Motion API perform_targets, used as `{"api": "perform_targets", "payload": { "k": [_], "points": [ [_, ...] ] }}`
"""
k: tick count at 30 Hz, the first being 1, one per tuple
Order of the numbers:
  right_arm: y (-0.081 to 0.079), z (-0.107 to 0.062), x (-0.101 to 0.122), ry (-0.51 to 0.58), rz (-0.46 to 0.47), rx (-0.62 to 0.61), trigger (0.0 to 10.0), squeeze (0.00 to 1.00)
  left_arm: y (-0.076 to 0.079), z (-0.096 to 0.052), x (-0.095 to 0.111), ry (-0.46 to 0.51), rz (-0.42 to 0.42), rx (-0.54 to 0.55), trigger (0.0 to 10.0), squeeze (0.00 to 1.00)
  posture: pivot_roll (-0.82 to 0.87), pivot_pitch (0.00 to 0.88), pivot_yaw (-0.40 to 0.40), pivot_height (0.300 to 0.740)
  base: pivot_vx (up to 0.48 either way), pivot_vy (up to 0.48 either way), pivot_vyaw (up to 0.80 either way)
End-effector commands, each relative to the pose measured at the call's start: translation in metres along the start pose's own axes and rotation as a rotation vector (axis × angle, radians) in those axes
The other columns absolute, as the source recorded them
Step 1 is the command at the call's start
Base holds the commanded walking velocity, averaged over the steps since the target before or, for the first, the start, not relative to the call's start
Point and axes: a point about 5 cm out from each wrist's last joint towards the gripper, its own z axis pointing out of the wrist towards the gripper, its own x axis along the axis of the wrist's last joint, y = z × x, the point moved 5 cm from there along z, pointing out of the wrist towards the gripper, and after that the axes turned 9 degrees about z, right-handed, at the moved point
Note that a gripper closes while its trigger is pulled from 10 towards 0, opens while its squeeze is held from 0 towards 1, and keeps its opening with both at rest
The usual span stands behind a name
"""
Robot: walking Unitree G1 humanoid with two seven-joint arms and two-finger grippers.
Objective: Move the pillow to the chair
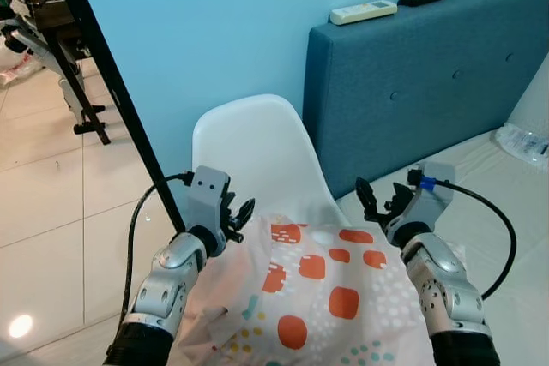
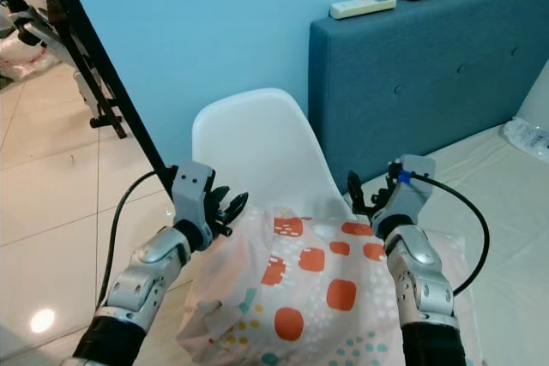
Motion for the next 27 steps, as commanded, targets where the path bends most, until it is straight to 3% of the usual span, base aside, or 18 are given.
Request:
{"api": "perform_targets", "payload": {
  "k": [1,12,27],
  "points": [
    [0.004,0.002,-0.007,-0.016,-0.005,-0.031,10.0,0.00,0.000,-0.002,-0.009,-0.029,0.008,0.001,10.0,0.00,-0.11,0.035,0.054,0.738,0.000,0.000,0.00],
    [0.005,0.003,-0.007,-0.013,-0.003,-0.041,10.0,0.00,0.000,-0.005,-0.015,-0.036,0.019,0.001,10.0,0.00,-0.12,0.037,0.055,0.738,0.000,0.000,0.00],
    [0.009,0.001,-0.015,-0.034,-0.014,-0.059,10.0,0.00,0.011,-0.010,-0.026,-0.062,-0.001,-0.051,10.0,0.00,-0.12,0.048,0.056,0.738,0.000,0.000,0.00]
  ]
}}
